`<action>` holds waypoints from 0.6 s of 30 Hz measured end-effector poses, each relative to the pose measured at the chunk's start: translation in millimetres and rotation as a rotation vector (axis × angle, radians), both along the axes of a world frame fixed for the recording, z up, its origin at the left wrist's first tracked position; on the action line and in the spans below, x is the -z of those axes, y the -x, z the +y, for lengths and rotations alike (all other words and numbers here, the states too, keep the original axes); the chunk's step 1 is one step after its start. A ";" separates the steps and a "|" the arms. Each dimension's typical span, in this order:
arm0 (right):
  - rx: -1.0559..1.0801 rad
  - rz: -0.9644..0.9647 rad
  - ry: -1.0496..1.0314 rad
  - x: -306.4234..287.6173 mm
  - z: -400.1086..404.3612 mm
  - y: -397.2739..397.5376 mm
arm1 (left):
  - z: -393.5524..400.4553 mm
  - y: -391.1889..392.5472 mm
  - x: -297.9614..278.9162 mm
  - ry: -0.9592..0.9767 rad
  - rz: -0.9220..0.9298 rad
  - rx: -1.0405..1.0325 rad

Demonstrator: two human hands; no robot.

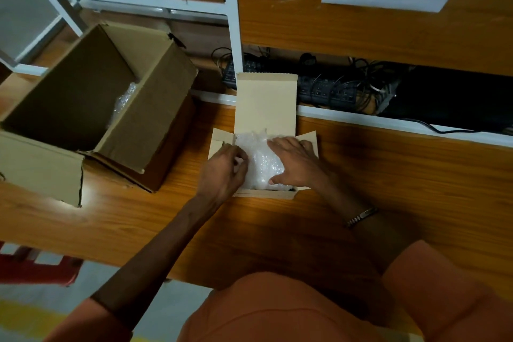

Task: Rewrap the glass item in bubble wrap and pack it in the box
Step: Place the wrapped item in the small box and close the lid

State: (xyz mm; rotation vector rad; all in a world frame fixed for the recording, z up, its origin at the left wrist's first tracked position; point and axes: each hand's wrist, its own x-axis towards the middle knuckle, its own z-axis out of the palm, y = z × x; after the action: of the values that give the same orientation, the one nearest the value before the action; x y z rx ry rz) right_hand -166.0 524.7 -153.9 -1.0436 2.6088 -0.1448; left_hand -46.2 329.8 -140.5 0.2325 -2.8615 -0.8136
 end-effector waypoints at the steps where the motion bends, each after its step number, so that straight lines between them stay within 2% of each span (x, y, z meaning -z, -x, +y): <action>1: 0.004 -0.007 0.007 1.0 1.0 0.2 | 3.6 0.9 1.6 -0.001 -0.008 0.038; 6: 0.015 -0.028 0.025 7.0 4.8 1.3 | 7.7 8.7 -0.1 -0.110 -0.071 0.112; 8: 0.018 -0.028 0.025 8.2 4.9 2.1 | 0.6 16.8 -2.6 -0.036 -0.107 0.107; 12: 0.015 -0.044 0.028 10.4 5.0 4.6 | -21.4 35.2 0.4 0.281 -0.219 0.233; 15: 0.016 -0.050 0.027 13.6 5.0 6.5 | -33.9 44.7 9.4 0.299 -0.302 0.348; 18: 0.016 -0.033 0.007 12.4 2.9 8.8 | -34.2 48.9 16.5 0.304 -0.311 0.400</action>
State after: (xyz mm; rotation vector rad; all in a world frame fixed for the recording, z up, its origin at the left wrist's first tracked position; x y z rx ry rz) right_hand -174.8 527.6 -166.3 -1.0146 2.5889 -0.1740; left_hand -95.1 295.5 -156.9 -0.2862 -3.3313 -0.4086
